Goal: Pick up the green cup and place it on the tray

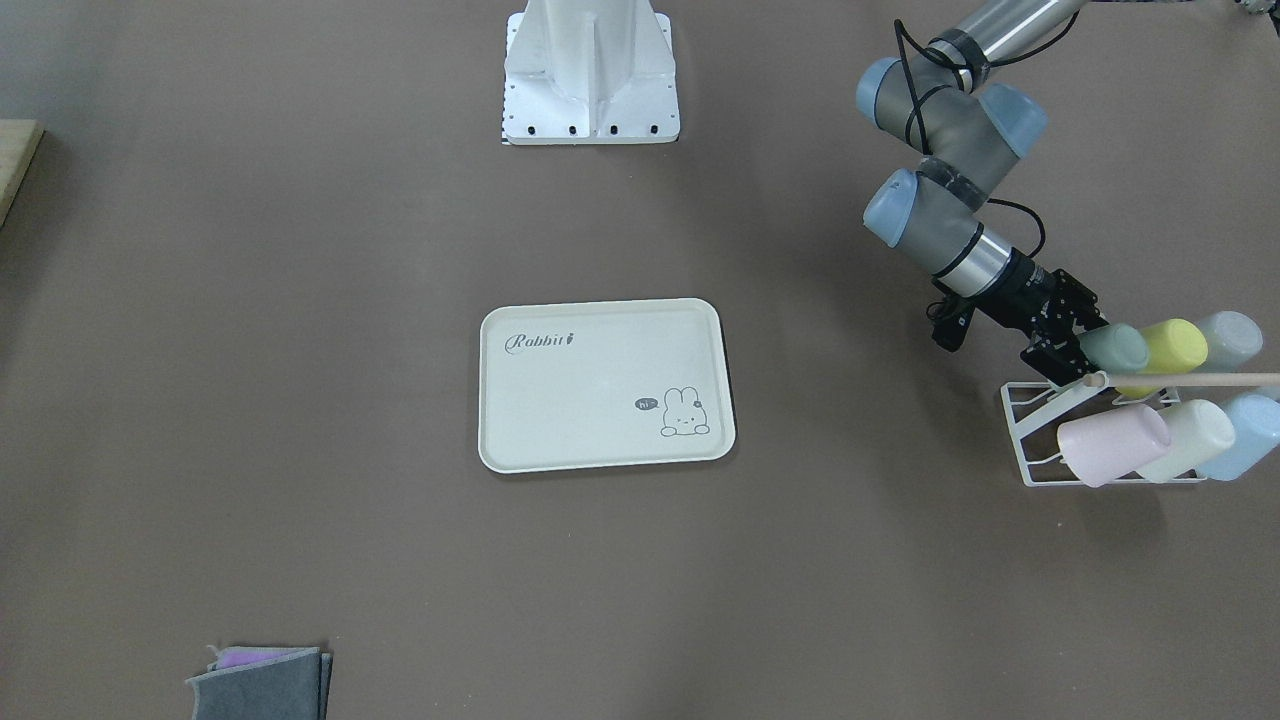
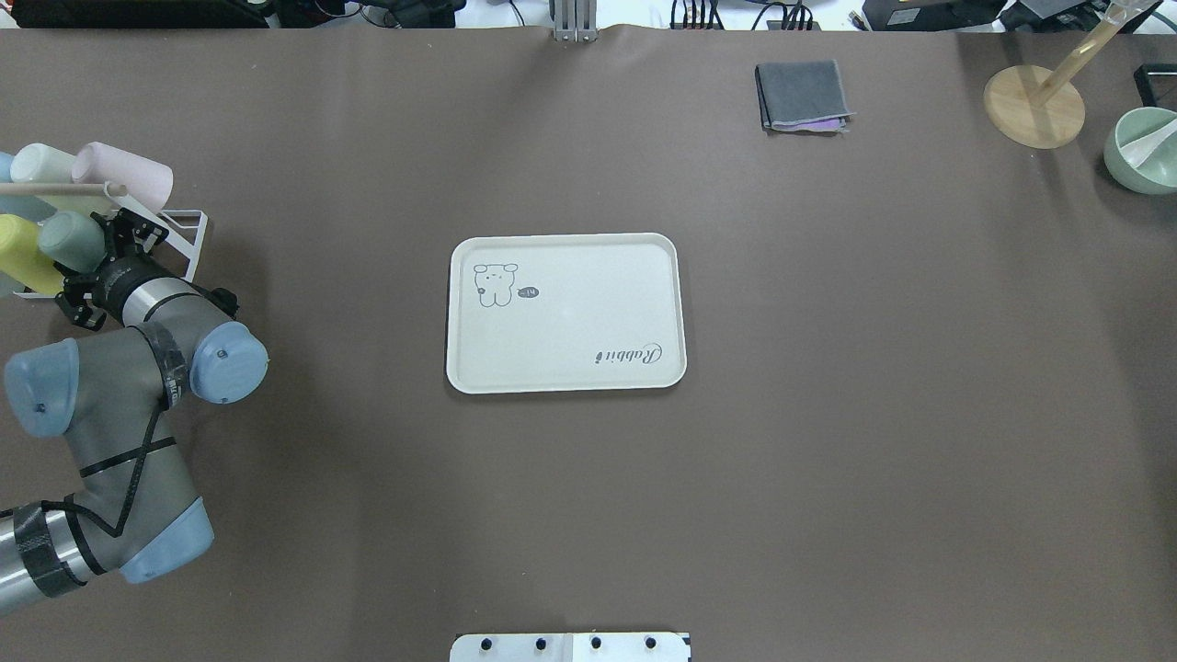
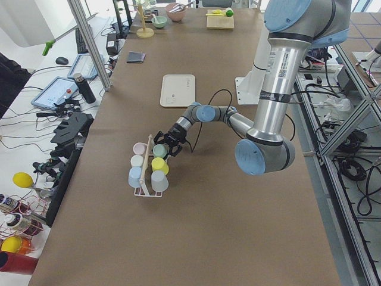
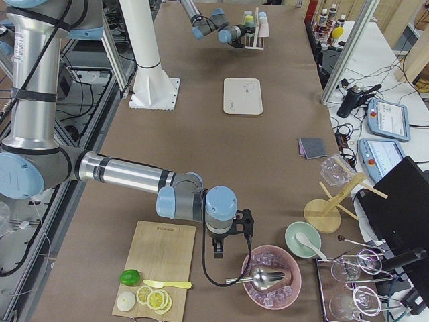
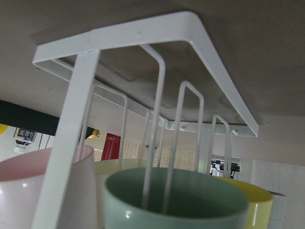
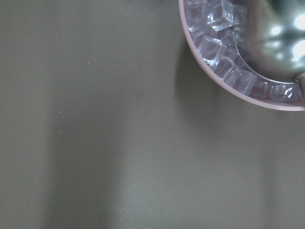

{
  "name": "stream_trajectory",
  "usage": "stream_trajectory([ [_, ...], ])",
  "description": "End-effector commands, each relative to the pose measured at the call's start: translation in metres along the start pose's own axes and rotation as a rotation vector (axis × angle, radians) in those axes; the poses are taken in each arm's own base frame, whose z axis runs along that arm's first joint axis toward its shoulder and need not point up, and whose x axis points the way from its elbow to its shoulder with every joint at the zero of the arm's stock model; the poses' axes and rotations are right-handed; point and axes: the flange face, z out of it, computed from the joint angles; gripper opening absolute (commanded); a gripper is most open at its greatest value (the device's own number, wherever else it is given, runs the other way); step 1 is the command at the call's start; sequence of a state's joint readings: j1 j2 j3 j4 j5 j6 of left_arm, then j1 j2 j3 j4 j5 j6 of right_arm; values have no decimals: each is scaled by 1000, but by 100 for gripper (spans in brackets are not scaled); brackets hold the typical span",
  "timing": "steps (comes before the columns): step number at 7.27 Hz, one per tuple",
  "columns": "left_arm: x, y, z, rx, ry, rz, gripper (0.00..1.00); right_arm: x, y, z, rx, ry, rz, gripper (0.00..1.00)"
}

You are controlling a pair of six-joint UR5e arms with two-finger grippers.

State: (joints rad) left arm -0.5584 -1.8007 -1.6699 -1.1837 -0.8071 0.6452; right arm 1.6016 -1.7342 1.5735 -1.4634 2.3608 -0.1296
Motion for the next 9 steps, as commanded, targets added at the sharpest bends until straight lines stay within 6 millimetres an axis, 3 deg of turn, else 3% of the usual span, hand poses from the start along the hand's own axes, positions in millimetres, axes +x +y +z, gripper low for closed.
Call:
stream_trajectory([
  [1, 0, -1, 0, 3, -1, -2, 3, 0, 0, 0, 0, 0, -1, 100],
  [9, -19, 16, -25, 73, -77, 78, 1, 1, 1, 1, -2, 0, 3, 100],
])
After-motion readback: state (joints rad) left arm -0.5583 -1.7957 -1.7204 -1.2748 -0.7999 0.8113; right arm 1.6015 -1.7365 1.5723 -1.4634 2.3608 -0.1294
